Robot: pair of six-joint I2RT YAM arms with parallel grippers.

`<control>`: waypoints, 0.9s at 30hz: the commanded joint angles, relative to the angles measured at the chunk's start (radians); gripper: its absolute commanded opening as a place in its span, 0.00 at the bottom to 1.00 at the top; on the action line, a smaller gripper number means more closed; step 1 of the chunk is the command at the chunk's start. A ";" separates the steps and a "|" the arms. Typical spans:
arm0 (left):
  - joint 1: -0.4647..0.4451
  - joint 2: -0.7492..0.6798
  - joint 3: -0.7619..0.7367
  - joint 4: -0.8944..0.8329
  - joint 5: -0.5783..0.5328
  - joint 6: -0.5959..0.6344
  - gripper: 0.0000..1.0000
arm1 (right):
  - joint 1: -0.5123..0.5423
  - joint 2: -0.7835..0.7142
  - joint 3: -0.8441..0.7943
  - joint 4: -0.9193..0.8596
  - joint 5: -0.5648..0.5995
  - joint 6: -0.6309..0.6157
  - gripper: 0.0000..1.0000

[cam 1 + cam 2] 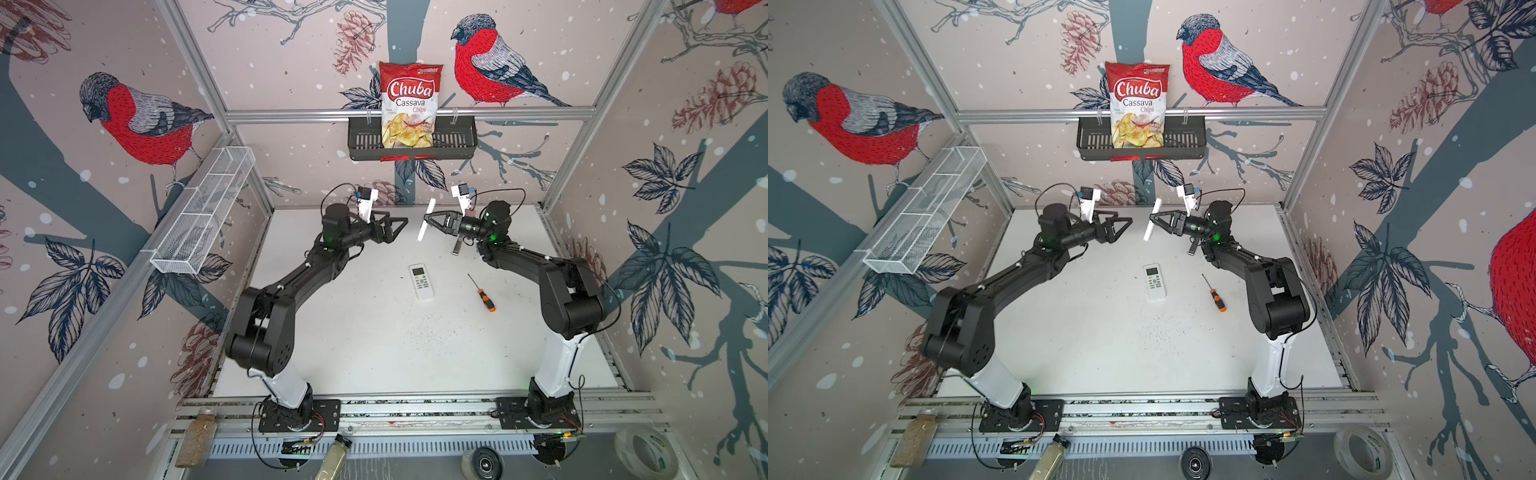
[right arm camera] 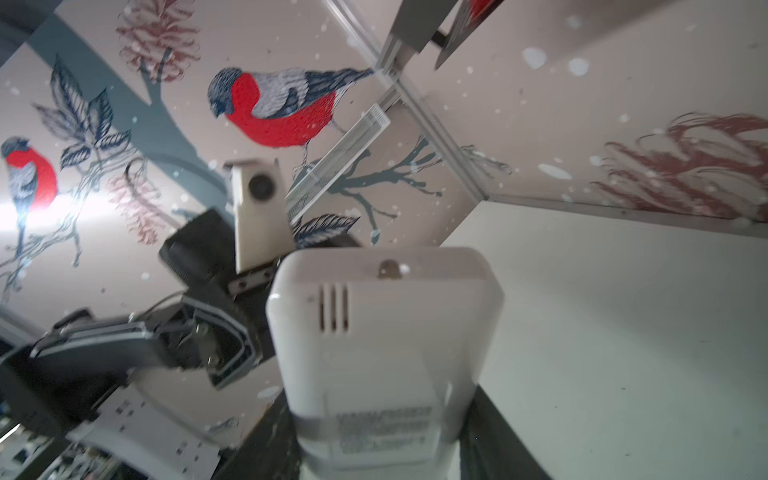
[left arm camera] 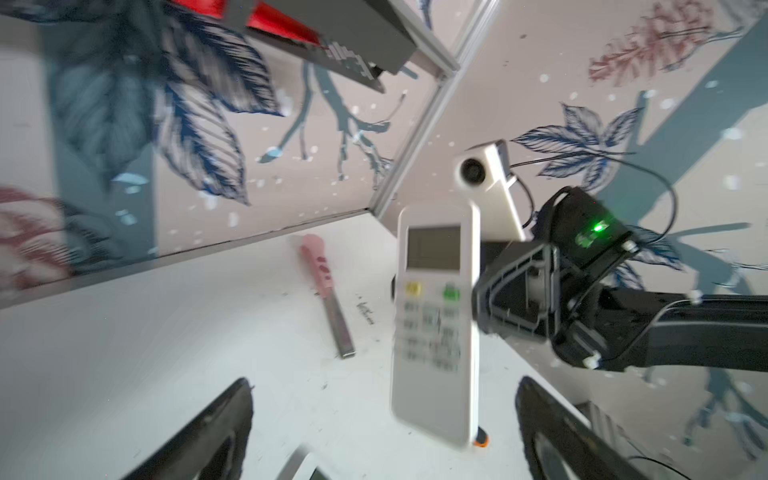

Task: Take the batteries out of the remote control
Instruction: 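Open the left gripper and draw it back while the right gripper holds the remote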

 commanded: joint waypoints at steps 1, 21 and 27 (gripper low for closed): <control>-0.022 -0.114 -0.204 0.208 -0.337 0.054 0.96 | 0.001 -0.009 0.020 -0.141 0.221 0.023 0.35; -0.491 0.147 -0.609 1.153 -0.972 0.233 0.86 | 0.080 -0.254 -0.249 -0.442 0.683 0.176 0.35; -0.512 0.270 -0.522 1.178 -0.942 0.253 0.85 | 0.082 -0.255 -0.265 -0.427 0.685 0.165 0.35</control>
